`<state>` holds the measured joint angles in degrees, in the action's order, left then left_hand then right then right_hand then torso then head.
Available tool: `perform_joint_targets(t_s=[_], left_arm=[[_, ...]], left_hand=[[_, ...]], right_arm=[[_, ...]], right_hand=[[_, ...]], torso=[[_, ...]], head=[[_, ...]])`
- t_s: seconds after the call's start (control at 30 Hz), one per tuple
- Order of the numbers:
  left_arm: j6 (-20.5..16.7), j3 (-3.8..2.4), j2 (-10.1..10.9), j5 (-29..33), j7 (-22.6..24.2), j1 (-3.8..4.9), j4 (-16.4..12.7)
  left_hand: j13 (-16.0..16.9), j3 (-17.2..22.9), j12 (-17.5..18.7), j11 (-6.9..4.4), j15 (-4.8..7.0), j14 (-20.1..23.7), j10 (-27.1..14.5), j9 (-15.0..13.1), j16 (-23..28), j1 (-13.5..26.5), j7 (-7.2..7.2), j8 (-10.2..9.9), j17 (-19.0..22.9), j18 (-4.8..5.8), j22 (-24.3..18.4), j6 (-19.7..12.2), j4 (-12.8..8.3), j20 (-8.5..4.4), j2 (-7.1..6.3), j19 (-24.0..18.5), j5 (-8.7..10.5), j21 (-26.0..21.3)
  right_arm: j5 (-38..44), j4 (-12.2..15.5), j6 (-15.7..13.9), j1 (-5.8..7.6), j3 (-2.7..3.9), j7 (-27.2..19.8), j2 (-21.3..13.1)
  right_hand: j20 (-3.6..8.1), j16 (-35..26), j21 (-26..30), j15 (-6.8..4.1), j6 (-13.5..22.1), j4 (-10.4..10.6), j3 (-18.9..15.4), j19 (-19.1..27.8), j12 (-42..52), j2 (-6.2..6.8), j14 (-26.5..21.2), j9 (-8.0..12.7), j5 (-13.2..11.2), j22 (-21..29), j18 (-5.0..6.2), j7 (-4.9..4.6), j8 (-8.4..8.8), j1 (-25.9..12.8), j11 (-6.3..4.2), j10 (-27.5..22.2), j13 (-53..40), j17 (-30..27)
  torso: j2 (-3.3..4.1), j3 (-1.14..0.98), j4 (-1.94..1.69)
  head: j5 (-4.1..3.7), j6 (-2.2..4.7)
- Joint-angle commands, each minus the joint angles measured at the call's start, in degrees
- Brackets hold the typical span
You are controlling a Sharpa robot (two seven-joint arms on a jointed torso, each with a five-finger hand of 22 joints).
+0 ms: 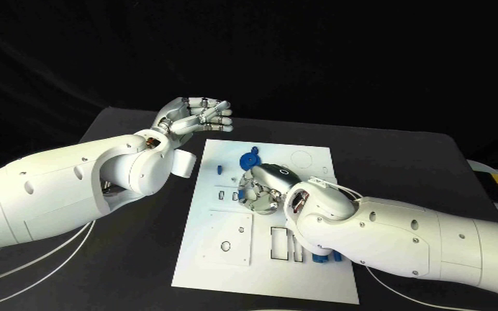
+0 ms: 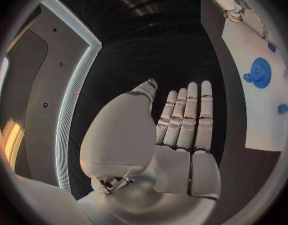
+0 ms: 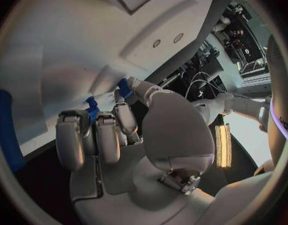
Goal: Assemble the parts on the task board
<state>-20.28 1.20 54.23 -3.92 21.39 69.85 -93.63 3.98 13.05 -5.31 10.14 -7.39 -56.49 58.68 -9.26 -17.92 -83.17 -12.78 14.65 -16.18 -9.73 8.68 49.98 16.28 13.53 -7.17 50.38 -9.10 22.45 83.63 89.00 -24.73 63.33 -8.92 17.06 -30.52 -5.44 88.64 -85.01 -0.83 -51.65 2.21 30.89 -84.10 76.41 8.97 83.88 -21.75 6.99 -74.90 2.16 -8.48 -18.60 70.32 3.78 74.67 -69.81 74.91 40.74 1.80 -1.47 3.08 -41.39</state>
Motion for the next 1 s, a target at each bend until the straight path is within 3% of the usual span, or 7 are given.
perform_joint_targets(t_s=[0.03, 0.57, 0.8, 1.0], left_arm=[[1.05, -0.04, -0.03, 0.12, 0.22, 0.04, -0.16], [1.16, -0.04, -0.06, 0.12, 0.1, 0.04, -0.02], [1.21, -0.04, -0.06, 0.12, 0.05, 0.04, 0.03], [1.61, -0.04, -0.08, -0.9, -1.19, 0.04, 0.32]], left_hand=[[-0.01, 0.39, 0.39, -0.1, -0.1, 0.33, 0.4, -0.01, 0.38, -0.52, -0.18, -0.06, -0.06, -0.68, -0.09, -0.1, 0.06, 0.17, 0.01, -0.34, 0.04, 0.36], [-0.01, 0.39, 0.39, -0.1, -0.1, 0.33, 0.4, -0.01, 0.38, -0.52, -0.18, -0.06, -0.06, -0.68, -0.09, -0.1, 0.06, 0.17, 0.01, -0.34, 0.04, 0.36], [-0.02, 0.39, 0.49, -0.09, -0.11, 0.41, 0.44, -0.01, 0.45, -0.55, -0.19, -0.05, -0.15, -0.68, -0.11, -0.1, 0.13, 0.2, -0.02, -0.46, 0.06, 0.37], [-0.02, 0.3, 0.53, -0.09, -0.11, 0.41, 0.45, 0.0, 0.45, -0.47, -0.17, -0.07, -0.2, -0.7, -0.11, -0.14, 0.17, 0.2, -0.16, -0.45, 0.1, 0.4]], right_arm=[[0.87, -0.17, 1.51, -0.2, -0.13, 0.59, 0.01], [0.84, -0.03, 0.58, -0.23, -0.13, -0.42, -0.1], [0.66, 0.07, -0.08, -0.23, -0.13, -1.17, -0.2], [0.08, 1.04, -4.48, -0.23, -0.13, -2.95, -1.22]], right_hand=[[-0.25, -0.27, 0.2, 0.5, 0.64, -0.09, -0.43, -1.64, -0.35, 0.74, 4.92, 0.11, -0.02, -10.37, -0.48, -0.1, 0.36, -0.01, 0.01, -0.38, 0.11, 9.42], [-0.94, -0.39, 0.74, 1.21, 2.75, 0.52, -2.19, -1.26, -0.71, 2.45, 4.84, 0.81, -0.07, -9.99, -0.33, -0.87, 1.46, -1.74, 0.79, -1.2, 0.65, 9.09], [-1.27, -0.53, 0.96, 1.5, 4.13, 1.45, -4.88, -1.15, -0.88, 3.5, 4.72, 1.21, -2.01, -9.92, -0.28, -1.11, 2.08, -2.73, 1.09, -1.82, 0.99, 8.67], [-1.81, -0.6, 1.28, 2.15, 6.82, 3.19, -9.06, -0.98, -0.73, 3.72, 4.67, 1.96, -1.96, -9.77, -0.22, -2.0, 3.77, -2.92, 1.88, -2.17, 0.99, 8.52]], torso=[[0.0, 0.01, 0.0], [0.03, -0.02, 0.02], [0.01, -0.02, -0.01], [-0.07, -0.05, -0.07]], head=[[0.04, 0.04], [-0.03, 0.11], [-0.06, 0.15], [-0.05, 0.12]])
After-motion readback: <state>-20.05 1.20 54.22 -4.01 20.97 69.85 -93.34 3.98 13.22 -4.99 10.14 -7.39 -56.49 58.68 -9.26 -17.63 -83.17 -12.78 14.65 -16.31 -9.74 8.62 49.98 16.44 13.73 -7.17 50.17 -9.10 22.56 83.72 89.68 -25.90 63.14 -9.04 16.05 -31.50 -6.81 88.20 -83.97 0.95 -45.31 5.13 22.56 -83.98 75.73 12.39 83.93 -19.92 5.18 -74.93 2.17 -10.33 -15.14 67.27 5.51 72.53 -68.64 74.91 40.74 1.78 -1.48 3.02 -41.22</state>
